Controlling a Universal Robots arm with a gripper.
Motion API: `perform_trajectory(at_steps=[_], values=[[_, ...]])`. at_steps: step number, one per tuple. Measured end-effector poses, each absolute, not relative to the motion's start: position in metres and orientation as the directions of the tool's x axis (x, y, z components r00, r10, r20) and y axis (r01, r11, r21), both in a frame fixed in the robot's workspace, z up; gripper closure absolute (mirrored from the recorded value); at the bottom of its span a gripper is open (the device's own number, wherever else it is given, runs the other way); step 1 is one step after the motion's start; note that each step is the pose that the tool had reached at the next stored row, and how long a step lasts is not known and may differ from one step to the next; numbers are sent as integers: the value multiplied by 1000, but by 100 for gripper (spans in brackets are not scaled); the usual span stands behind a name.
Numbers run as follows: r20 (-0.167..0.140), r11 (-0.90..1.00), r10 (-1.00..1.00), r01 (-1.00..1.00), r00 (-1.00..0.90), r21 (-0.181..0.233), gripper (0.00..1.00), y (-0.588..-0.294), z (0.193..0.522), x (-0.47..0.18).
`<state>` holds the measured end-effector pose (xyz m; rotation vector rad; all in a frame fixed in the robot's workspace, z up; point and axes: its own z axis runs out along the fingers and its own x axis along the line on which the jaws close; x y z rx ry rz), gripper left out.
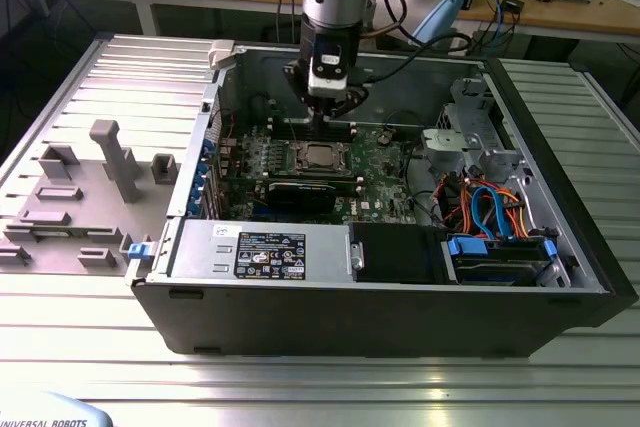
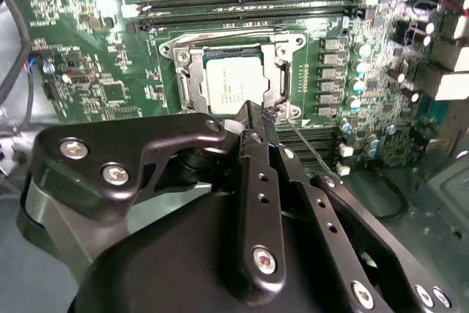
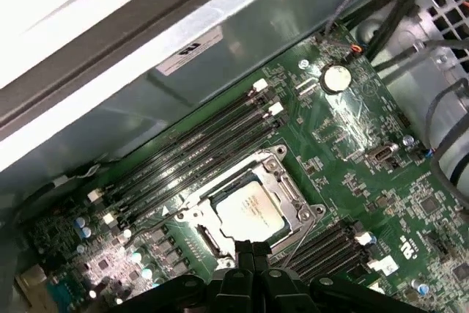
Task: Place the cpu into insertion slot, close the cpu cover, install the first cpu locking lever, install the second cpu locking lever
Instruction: 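Install the first cpu locking lever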
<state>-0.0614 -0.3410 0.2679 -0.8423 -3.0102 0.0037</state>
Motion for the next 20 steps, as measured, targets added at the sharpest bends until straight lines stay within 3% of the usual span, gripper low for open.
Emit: perform_trajectory(at_steps=[10,20], values=[[14,949,314,314,-949,-6,89,-341,268,-61],[14,951,309,309,-951,-6,89,-341,268,-61]])
